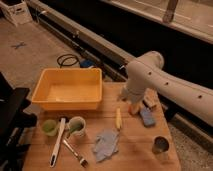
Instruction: Wipe tray with towel
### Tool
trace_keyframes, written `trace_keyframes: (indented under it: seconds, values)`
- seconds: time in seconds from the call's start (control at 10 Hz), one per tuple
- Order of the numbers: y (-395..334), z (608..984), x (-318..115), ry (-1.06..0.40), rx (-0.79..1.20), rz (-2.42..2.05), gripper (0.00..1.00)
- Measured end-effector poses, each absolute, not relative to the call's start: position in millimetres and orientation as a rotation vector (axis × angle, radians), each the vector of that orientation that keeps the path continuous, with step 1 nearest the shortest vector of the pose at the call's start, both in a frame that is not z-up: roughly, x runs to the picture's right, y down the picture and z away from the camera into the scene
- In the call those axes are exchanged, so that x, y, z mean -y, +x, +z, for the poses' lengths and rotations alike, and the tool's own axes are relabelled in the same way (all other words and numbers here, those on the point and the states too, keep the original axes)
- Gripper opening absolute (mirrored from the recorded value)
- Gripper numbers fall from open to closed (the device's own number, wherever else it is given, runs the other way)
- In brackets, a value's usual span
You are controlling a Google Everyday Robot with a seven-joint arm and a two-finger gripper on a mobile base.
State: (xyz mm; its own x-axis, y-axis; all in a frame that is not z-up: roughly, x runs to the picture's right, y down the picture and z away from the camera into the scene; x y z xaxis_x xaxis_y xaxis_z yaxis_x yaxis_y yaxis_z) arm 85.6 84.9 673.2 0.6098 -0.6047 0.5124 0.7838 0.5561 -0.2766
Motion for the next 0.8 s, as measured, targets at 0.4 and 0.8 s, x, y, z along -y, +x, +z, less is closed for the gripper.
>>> trace_keyframes:
  seconds: [0.4,0.8]
  values:
    - [19.3,657.6,-118.0,-0.531,0.469,-1.008,0.63]
    - [19.7,657.1,-117.6,-0.526,0.468,-1.009,0.63]
